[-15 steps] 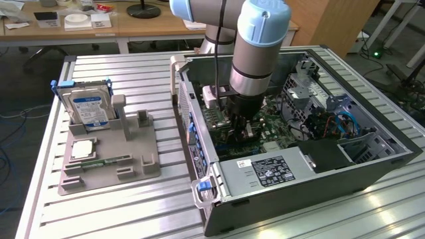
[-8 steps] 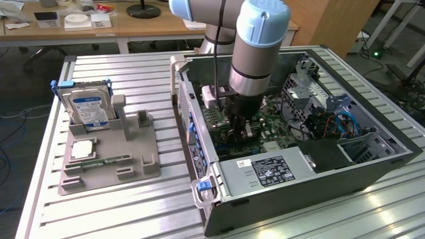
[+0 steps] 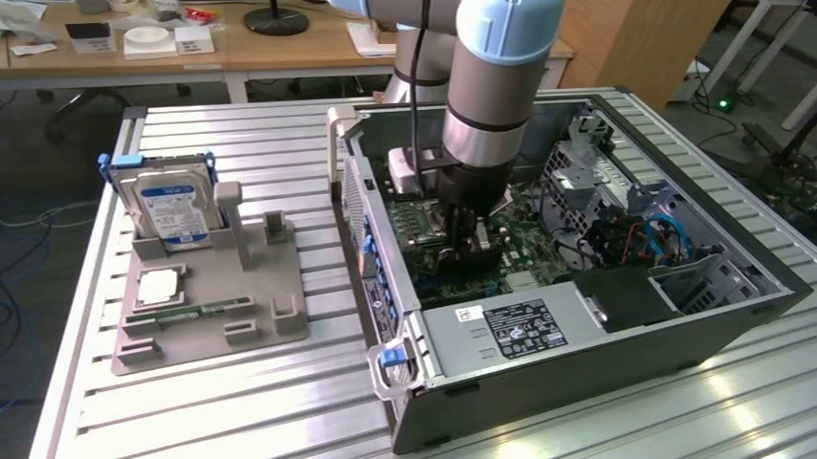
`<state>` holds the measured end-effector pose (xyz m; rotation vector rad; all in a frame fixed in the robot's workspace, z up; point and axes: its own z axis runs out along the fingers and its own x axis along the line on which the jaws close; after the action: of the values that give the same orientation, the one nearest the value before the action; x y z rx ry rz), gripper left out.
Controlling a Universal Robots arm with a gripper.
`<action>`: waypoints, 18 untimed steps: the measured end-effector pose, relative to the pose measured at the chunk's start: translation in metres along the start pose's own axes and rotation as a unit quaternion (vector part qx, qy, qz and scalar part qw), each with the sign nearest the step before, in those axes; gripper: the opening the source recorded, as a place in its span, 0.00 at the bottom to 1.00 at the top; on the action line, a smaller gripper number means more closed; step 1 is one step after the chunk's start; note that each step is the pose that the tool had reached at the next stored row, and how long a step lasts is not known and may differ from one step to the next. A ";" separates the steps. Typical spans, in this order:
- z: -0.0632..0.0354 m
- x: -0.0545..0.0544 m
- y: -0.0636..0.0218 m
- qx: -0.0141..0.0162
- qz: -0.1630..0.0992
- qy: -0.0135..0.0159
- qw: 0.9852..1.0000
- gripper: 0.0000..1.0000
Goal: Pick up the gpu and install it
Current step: 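Insert the gpu into the slot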
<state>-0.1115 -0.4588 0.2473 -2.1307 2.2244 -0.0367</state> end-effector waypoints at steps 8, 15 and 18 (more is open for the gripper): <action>-0.0269 -0.001 -0.0014 0.005 0.000 0.000 1.000 0.34; -0.0279 -0.001 -0.0014 0.006 0.000 0.000 1.000 0.14; -0.0279 -0.001 -0.0014 0.006 0.000 0.000 1.000 0.10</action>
<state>-0.1118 -0.4587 0.2753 -2.1250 2.2182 -0.0479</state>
